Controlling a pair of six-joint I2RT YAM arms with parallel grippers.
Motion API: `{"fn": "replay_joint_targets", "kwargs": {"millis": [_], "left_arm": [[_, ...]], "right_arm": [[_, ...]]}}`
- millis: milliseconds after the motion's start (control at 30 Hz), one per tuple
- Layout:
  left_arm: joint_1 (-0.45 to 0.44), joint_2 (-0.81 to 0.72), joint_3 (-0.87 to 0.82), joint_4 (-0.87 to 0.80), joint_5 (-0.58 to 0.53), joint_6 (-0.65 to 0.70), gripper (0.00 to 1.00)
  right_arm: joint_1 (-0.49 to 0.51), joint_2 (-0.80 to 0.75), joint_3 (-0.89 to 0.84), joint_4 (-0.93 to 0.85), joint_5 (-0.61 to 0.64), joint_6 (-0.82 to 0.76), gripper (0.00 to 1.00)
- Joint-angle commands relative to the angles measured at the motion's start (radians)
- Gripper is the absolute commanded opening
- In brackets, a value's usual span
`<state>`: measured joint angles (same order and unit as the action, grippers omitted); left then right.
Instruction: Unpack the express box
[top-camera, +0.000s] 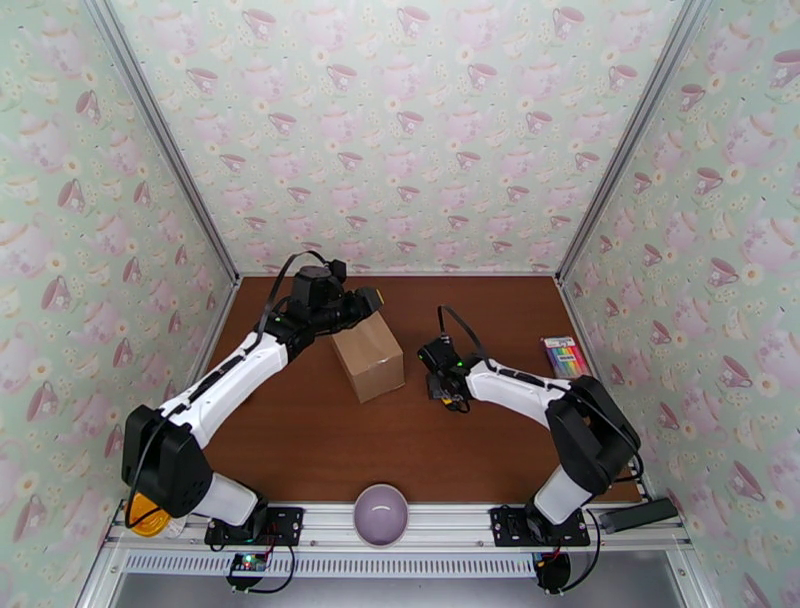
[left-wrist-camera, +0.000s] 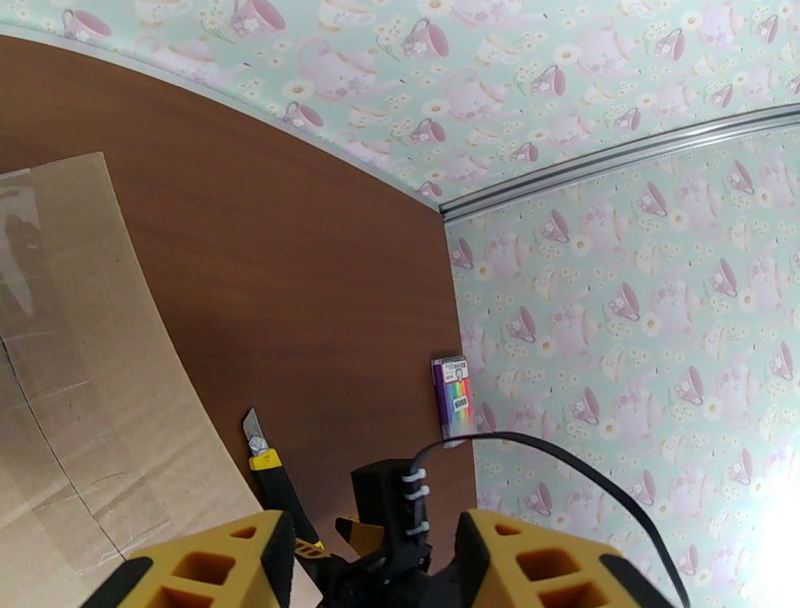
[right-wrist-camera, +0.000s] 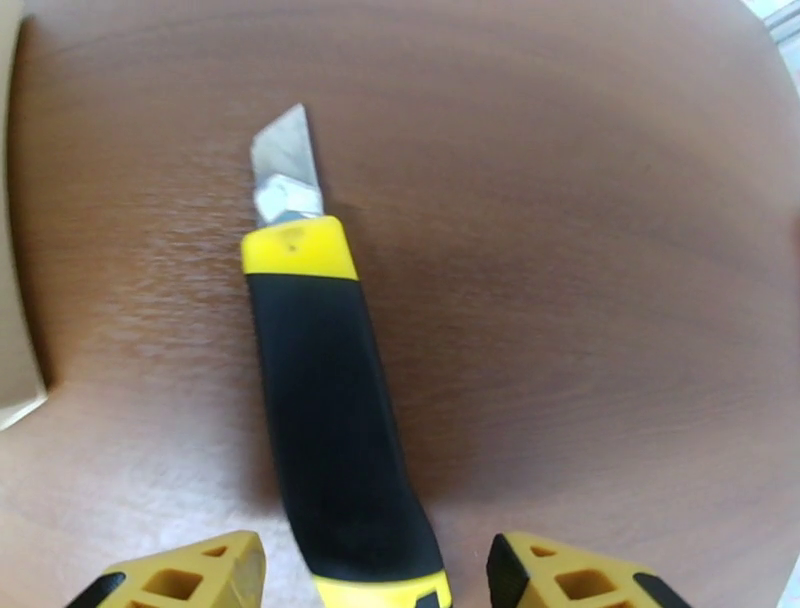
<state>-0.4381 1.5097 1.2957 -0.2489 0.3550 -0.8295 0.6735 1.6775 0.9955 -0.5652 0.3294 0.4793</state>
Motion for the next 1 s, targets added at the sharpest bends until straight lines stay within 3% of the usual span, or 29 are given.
{"fn": "replay_joint_targets", "kwargs": {"millis": [0,433,567,633,967], "left_arm": [[0.007,-0.02,-0.013,0.021,0.027,0.011,0.5],[0.01,-0.02,-0.018,0.026,0.037,0.004,0.49],[0.011,-0.022,-0.019,0.027,0.037,0.003,0.49],[0.012,-0.025,-0.021,0.028,0.036,0.004,0.48],[0.01,-0.039,-0.034,0.04,0.051,0.011,0.46]], "right_arm": [[-0.004,0.032,-0.012,0.043,-0.013,0.011,0.63],[-0.015,0.107,-0.03,0.082,-0.031,0.017,0.45],[-0.019,0.111,-0.034,0.089,-0.044,0.017,0.33],[-0.021,0.096,-0.036,0.088,-0.048,0.017,0.28],[-0.074,-0.121,0.022,0.0,-0.139,0.004,0.23]]}}
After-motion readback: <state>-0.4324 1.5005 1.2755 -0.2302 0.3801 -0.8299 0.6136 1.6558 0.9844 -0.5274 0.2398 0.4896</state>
